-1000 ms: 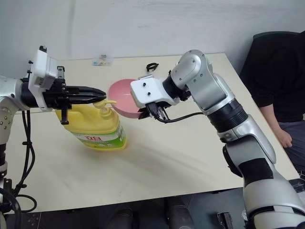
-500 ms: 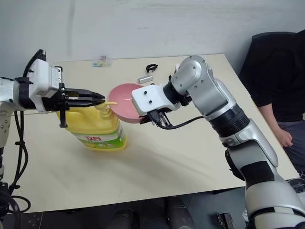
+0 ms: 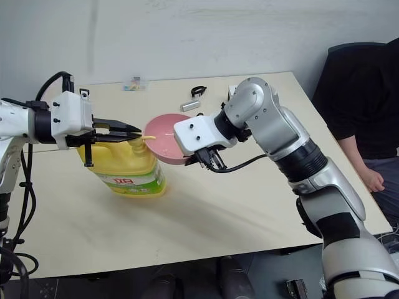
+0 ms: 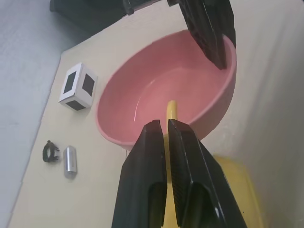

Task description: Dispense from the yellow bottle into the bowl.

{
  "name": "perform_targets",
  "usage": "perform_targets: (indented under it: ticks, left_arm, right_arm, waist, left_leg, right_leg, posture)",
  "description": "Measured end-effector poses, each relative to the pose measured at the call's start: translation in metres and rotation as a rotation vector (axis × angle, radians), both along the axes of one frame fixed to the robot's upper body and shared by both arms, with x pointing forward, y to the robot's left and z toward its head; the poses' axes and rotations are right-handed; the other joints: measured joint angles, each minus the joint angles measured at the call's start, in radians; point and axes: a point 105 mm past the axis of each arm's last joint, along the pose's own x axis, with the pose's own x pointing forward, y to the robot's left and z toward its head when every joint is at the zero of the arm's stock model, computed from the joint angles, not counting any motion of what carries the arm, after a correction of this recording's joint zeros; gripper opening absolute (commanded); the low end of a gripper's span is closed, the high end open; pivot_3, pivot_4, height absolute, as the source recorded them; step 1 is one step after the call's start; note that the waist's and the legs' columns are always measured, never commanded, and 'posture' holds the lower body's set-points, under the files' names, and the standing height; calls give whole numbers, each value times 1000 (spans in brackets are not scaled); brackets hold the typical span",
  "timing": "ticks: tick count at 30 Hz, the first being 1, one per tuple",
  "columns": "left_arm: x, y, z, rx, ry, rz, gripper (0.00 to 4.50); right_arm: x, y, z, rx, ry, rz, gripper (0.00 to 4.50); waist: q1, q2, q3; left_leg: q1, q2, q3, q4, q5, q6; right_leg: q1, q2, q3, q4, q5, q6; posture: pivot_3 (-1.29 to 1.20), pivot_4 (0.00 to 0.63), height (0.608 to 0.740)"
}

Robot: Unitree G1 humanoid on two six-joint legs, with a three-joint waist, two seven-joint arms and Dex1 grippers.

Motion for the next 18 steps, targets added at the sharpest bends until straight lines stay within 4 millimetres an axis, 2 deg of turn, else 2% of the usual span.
perform_targets:
  ticks: [5,8,13,18]
  left_arm:
    - [0,1,0,-40,52,18,284]
    - [1,3,4,-125,134,42,830]
    - [0,11,16,-309,324,92,2208]
    - [-28,28,55,-438,365,95,3735]
  right_arm:
    - [0,0,0,0,0,2,0]
    - [0,1,0,2,0,5,0]
    - [-1,1,-1,4,-2,10,0]
    - [-1,-12,-14,5,28,-23,0]
  waist:
    - [0,0,0]
    - [0,0,0]
    - [-2,-1,1]
    - [-4,-5,3]
  left_leg:
    - [0,0,0,0,0,0]
    - [-1,0,0,0,0,0]
    - [-5,1,-1,-1,0,1]
    - [-13,4,-3,-2,-2,1]
  right_leg:
    - [0,0,0,0,0,0]
    - [-1,1,0,0,0,0]
    - [-5,1,-1,-1,0,0]
    - [-11,-1,-3,-1,0,0]
  posture:
    - [0,150,740]
    - [0,150,740]
    - [0,150,740]
    - [0,150,740]
